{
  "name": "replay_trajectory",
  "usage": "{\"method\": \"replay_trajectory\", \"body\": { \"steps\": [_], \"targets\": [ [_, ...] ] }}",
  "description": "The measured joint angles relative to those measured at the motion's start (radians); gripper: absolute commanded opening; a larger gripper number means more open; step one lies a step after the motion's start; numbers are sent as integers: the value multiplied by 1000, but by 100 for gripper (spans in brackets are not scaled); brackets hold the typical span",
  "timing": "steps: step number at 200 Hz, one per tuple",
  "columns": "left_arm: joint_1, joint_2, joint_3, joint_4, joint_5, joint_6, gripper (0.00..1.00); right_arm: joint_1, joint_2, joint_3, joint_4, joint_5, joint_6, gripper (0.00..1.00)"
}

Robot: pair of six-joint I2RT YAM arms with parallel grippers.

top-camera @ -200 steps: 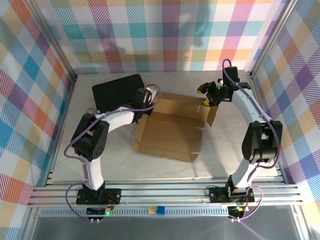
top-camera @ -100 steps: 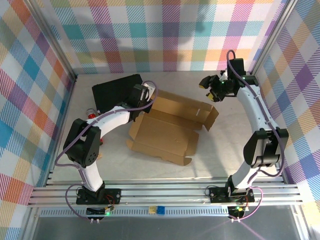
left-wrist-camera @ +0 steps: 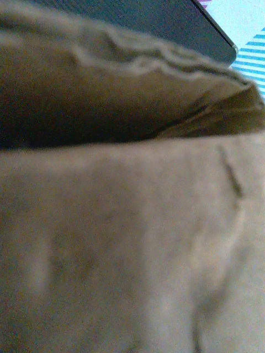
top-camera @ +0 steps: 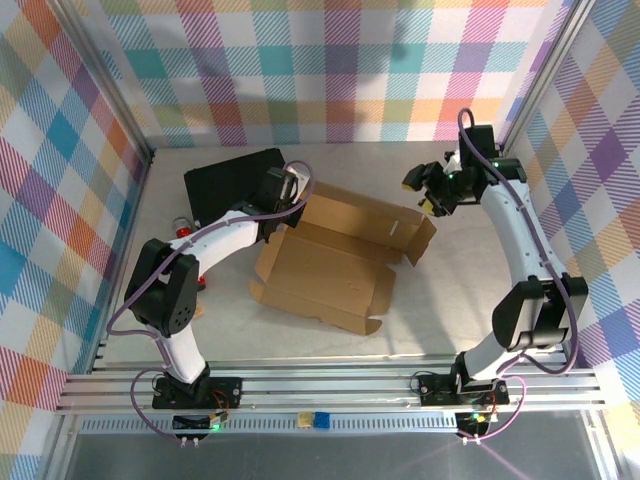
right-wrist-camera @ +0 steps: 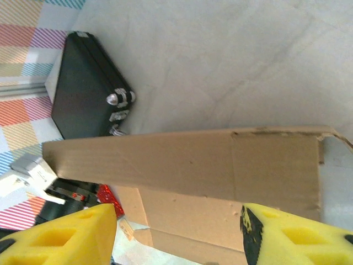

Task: Fold the paper box

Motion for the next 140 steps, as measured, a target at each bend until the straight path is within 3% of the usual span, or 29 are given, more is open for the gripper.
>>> {"method": "replay_trajectory", "body": {
  "steps": [140],
  "targets": [
    [-1, 0, 0, -11, -1, -27, 0, 31, 119, -122, 138, -80, 68, 64]
  ]
}}
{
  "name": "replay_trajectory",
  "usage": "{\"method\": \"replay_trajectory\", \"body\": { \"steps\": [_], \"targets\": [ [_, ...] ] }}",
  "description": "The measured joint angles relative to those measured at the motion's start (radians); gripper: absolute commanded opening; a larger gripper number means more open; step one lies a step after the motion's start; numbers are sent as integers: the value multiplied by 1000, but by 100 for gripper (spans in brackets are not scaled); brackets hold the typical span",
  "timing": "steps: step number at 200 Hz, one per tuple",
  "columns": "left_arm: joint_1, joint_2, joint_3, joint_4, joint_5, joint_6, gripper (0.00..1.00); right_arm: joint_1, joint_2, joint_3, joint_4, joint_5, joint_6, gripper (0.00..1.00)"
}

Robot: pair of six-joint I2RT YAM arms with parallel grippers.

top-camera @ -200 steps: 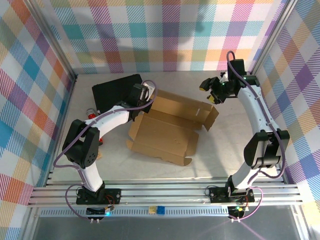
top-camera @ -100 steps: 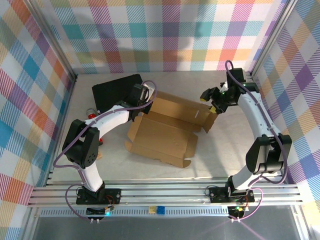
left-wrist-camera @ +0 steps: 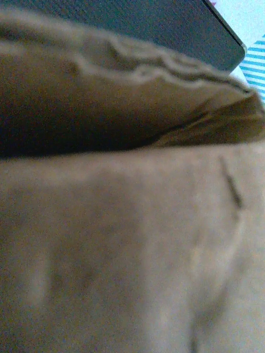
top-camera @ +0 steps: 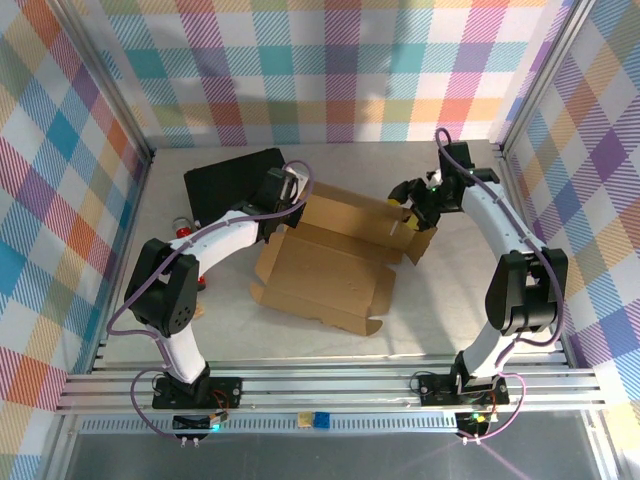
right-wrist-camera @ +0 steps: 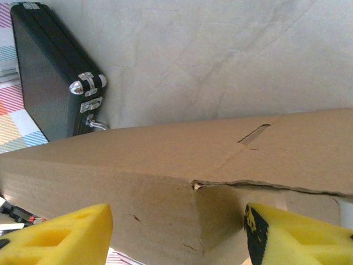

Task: Fold the paper box

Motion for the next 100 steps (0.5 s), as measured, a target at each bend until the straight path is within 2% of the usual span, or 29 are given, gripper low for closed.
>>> {"method": "replay_trajectory", "body": {
  "steps": [32, 79, 93, 100],
  "targets": [
    [0, 0, 0, 1, 0, -5, 0, 2, 6, 0, 45, -35, 41, 56],
    [0, 0, 0, 0, -10, -32, 0, 2, 7, -3, 96, -53, 107, 30],
    [0, 0, 0, -1, -20, -46, 0, 2, 7, -3, 107, -54, 122, 29],
    [0, 0, 0, -3, -24, -53, 0, 2, 7, -2, 111, -54, 127, 33]
  ]
}}
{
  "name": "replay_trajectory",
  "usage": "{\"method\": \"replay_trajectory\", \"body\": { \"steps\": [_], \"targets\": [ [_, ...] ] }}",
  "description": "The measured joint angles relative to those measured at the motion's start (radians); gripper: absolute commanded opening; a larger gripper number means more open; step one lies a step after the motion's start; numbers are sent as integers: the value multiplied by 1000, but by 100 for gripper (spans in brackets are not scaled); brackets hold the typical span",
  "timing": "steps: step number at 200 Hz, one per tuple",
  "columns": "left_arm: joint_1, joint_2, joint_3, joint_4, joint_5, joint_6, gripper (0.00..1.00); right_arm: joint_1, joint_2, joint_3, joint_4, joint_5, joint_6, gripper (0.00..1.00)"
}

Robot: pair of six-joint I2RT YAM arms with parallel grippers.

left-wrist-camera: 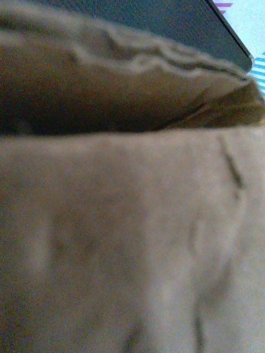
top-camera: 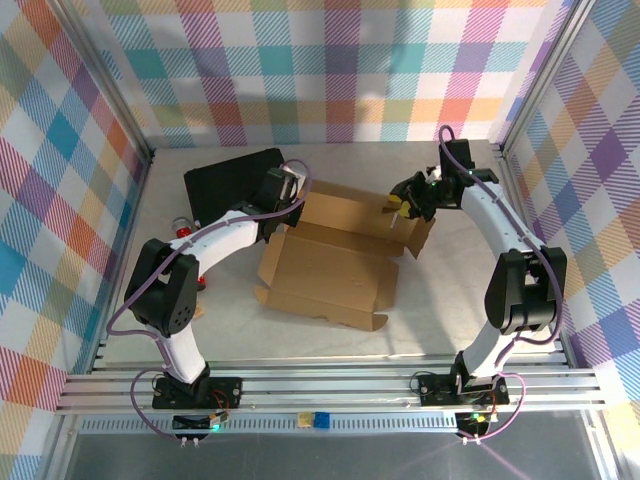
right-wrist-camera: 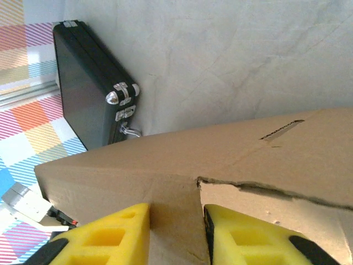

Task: Fold the paper box

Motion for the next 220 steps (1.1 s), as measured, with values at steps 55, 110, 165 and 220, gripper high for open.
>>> {"method": "replay_trajectory", "body": {
  "steps": [55, 110, 165, 220],
  "targets": [
    [19, 0, 18, -36, 19, -93, 0, -20, -92, 14, -5, 73, -5, 67],
    [94, -3, 85, -85, 132, -221, 0, -204, -457, -175, 48, 170, -29, 54],
    [154, -67, 84, -80, 261, -319, 0, -209, -474, -427, 83, 165, -4, 46],
    [235, -76, 90, -85, 433, -442, 0, -206, -436, -415, 228, 49, 36, 54]
  ]
}}
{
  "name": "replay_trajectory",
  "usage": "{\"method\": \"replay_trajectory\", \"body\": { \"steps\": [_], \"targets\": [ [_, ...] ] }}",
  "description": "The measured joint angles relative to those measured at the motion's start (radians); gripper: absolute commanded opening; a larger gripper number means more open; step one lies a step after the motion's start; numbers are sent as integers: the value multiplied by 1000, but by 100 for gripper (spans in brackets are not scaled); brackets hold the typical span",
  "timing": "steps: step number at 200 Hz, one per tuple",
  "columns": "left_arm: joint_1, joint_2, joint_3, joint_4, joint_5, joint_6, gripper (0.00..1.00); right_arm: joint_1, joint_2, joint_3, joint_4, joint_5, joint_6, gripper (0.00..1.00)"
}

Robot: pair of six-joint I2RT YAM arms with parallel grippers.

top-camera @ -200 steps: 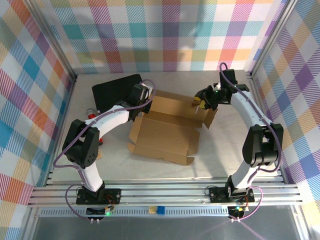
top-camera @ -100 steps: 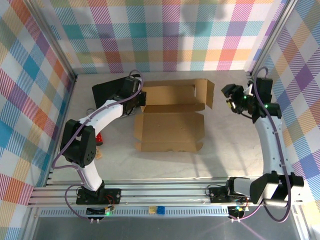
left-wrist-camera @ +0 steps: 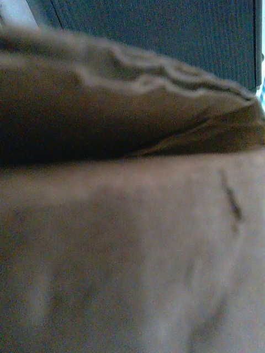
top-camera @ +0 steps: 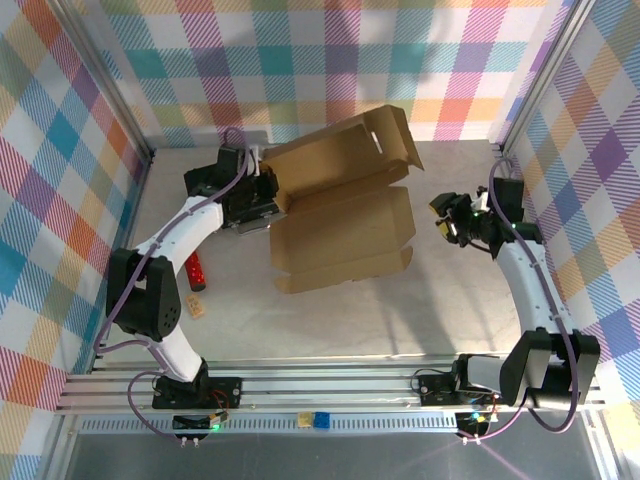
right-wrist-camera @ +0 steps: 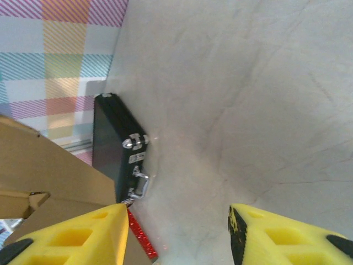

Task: Fold the paper box

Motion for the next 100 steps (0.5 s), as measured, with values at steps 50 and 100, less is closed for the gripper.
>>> {"method": "replay_trajectory", "body": {
  "steps": [50, 100],
  "targets": [
    [9, 0, 15, 2, 74, -71, 0, 27, 79, 92, 72, -87, 37, 60],
    [10, 0, 15, 2, 92, -107, 0, 66, 91, 153, 114, -116, 90, 61]
  ]
}}
